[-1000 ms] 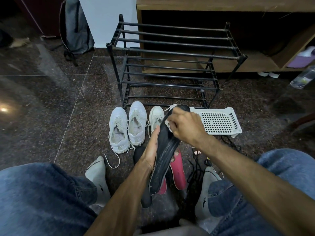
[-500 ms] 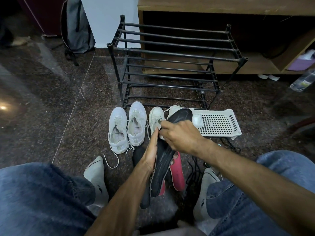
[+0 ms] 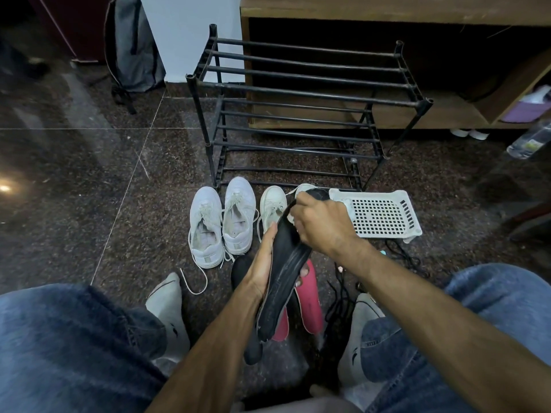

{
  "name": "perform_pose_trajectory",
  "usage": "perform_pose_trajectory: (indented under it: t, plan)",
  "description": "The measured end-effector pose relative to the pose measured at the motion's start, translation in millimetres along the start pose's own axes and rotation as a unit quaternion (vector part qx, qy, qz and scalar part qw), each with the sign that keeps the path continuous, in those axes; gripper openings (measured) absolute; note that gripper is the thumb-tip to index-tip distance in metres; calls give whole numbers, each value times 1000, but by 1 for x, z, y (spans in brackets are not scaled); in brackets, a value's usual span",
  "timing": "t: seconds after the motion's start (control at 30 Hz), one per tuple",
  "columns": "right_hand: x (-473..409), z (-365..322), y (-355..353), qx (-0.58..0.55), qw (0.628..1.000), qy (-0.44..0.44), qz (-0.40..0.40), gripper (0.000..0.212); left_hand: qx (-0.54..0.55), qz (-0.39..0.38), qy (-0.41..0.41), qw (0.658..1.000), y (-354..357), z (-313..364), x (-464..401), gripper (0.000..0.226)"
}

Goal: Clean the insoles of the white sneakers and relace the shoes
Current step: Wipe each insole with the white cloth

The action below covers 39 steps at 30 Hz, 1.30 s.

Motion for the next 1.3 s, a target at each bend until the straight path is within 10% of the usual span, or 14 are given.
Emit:
perform_pose_trajectory:
  t: [0.23, 0.43, 1.07, 1.3]
  plan:
    - [27, -25, 8, -88, 993, -73, -1, 10, 47, 53, 16, 997, -1, 1, 2, 69]
    - [6, 17, 9, -88, 991, 87, 48, 20, 64, -16, -23, 998, 1, 2, 4, 76]
    - [55, -38, 13, -133, 987, -72, -63, 22, 196, 31, 76, 977, 1, 9, 7, 51]
    - [30, -23, 10, -154, 987, 40, -1, 17, 218, 8, 61, 974, 6, 18, 13, 46]
Point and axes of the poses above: each hand's wrist, its own x-axis away from the middle knuckle, its own y-axis out of the palm, z = x × y, the point moved 1 cm from there along -x, towards the middle knuckle, and after that the axes turned 1 degree about -y, right-handed, at the moved point
